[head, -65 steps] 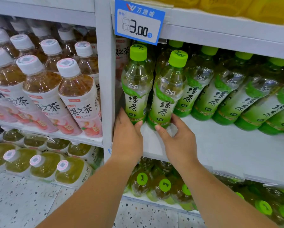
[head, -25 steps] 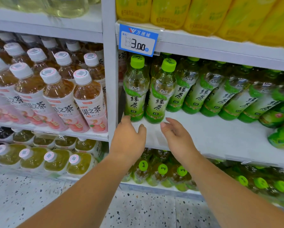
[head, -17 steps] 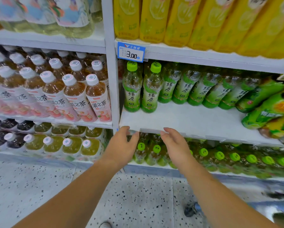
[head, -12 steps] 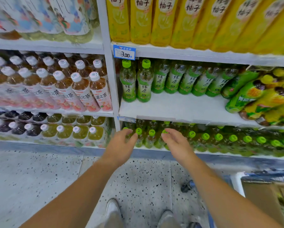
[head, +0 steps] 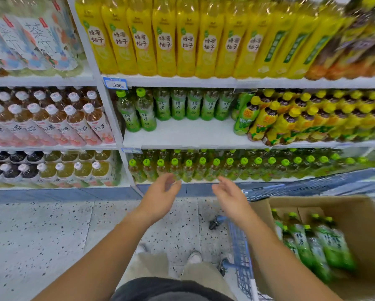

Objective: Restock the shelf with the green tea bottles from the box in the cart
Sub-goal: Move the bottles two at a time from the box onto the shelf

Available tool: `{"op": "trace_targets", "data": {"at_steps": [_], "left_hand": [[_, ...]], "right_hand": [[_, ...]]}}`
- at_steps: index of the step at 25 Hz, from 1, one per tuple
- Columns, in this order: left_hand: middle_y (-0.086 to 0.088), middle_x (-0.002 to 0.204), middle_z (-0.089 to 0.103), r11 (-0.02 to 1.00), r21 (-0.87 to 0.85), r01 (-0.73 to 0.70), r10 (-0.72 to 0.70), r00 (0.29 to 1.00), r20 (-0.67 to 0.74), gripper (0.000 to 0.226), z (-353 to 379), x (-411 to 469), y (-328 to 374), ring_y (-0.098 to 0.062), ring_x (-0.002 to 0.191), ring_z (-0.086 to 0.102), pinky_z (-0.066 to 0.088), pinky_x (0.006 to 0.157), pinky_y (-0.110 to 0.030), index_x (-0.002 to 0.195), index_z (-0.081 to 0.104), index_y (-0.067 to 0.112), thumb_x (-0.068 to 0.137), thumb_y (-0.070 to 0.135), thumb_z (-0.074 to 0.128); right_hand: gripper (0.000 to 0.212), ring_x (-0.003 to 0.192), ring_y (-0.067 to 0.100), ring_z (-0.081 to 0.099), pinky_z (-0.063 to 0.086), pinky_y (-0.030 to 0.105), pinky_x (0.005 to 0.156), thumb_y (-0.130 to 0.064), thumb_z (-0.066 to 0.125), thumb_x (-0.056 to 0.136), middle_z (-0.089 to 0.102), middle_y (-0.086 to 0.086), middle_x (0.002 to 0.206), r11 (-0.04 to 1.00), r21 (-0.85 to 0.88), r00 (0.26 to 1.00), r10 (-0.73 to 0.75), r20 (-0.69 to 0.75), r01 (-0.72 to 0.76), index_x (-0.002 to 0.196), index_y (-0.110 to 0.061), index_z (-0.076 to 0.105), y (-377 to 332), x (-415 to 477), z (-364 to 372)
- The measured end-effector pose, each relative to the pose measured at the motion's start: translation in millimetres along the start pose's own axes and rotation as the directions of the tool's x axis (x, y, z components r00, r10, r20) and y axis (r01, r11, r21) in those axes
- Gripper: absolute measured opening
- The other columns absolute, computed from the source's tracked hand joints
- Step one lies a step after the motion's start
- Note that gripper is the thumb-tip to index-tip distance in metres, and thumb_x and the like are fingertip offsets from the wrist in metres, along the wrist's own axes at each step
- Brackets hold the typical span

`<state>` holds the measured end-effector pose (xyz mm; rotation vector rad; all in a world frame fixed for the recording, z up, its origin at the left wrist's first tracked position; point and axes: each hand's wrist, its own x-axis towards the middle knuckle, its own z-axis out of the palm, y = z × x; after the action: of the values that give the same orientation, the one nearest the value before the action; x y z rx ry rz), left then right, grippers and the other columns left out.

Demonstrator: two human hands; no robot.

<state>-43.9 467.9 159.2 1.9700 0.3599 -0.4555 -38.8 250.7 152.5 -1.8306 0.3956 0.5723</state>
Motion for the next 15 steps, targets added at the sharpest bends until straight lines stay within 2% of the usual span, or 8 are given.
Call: {"op": "trace_targets", "data": {"at_steps": [4, 7, 9, 12, 15], "left_hand": [[0.008, 0.138, 0.052, 0.997, 0.061, -0.047, 0.038, 0.99, 0.133, 0.055, 38.5, -16.3, 30.3, -0.014, 0.126, 0.05, 0.04, 0.101, -0.031, 0.149, 0.04, 0.021, 0.101, 0.047, 0.049], [0.006, 0.145, 0.049, 0.99, 0.11, -0.09, 0.06, 0.967, 0.247, 0.053, 69.6, -15.5, 43.4, -0.014, 0.129, 0.048, 0.039, 0.098, -0.028, 0.149, 0.039, 0.024, 0.101, 0.046, 0.049], [0.005, 0.144, 0.049, 0.988, 0.114, -0.102, 0.061, 0.946, 0.318, 0.051, 90.6, -9.0, 50.6, -0.011, 0.121, 0.048, 0.038, 0.094, -0.027, 0.148, 0.04, 0.025, 0.101, 0.045, 0.049], [0.007, 0.138, 0.05, 0.983, 0.124, -0.136, 0.071, 0.903, 0.424, 0.047, 130.9, 5.0, 61.7, -0.007, 0.113, 0.047, 0.038, 0.087, -0.024, 0.145, 0.042, 0.025, 0.102, 0.043, 0.049], [0.01, 0.129, 0.05, 0.973, 0.146, -0.176, 0.067, 0.83, 0.554, 0.047, 171.2, 12.0, 71.6, -0.007, 0.112, 0.047, 0.039, 0.085, -0.022, 0.145, 0.042, 0.024, 0.102, 0.041, 0.049]], "right_hand": [[0.049, 0.115, 0.008, 0.051, 0.041, 0.02, 0.086, -0.036, 0.052, 0.103, 0.054, -0.007, 0.134, 0.999, 0.012, 0.994, 0.034, -0.1, -0.033, 0.149, -0.025, 0.042, 13.7, -35.7, -48.9], [0.049, 0.117, 0.009, 0.051, 0.042, 0.026, 0.096, -0.037, 0.054, 0.102, 0.052, -0.002, 0.144, 0.993, 0.065, 0.975, 0.107, -0.194, -0.097, 0.149, -0.025, 0.043, 36.7, -56.2, -81.8], [0.052, 0.123, 0.012, 0.052, 0.042, 0.03, 0.103, -0.039, 0.054, 0.101, 0.054, -0.002, 0.143, 0.985, 0.099, 0.954, 0.163, -0.253, -0.142, 0.15, -0.024, 0.042, 53.3, -66.8, -99.8], [0.049, 0.119, 0.011, 0.053, 0.038, 0.026, 0.099, -0.037, 0.053, 0.102, 0.057, -0.004, 0.134, 0.97, 0.155, 0.903, 0.232, -0.361, -0.187, 0.148, -0.022, 0.044, 77.4, -81.7, -124.5], [0.048, 0.116, 0.007, 0.052, 0.036, 0.023, 0.098, -0.037, 0.054, 0.101, 0.056, -0.003, 0.14, 0.944, 0.236, 0.835, 0.316, -0.451, -0.23, 0.146, -0.023, 0.047, 99.6, -103.1, -139.4]]}}
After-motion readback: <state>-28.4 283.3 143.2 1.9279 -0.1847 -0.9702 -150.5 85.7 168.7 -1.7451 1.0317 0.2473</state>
